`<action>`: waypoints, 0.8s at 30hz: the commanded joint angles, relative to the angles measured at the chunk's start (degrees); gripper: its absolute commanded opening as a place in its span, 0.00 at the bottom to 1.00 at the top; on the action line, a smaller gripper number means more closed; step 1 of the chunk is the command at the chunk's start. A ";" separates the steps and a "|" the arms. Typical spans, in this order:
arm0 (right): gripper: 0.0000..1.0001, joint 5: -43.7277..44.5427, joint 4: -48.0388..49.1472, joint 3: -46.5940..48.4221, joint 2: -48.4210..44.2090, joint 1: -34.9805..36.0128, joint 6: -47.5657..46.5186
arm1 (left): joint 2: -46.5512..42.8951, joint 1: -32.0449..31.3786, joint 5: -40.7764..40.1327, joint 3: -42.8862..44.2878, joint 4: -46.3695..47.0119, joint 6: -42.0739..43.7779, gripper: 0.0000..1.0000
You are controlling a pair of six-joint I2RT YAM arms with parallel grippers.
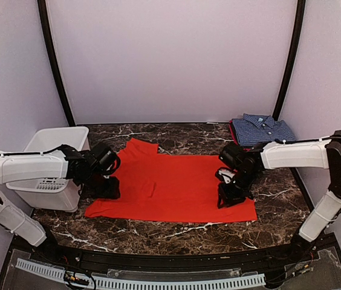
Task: Fold and stack the mixed laundry pile
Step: Smooth out the 1/3-folded T-shirt at the center of the board.
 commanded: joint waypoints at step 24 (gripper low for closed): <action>0.33 -3.23 5.97 -5.92 -2.43 -2.16 0.47 | 3.64 -4.93 8.47 -3.96 6.57 1.68 0.52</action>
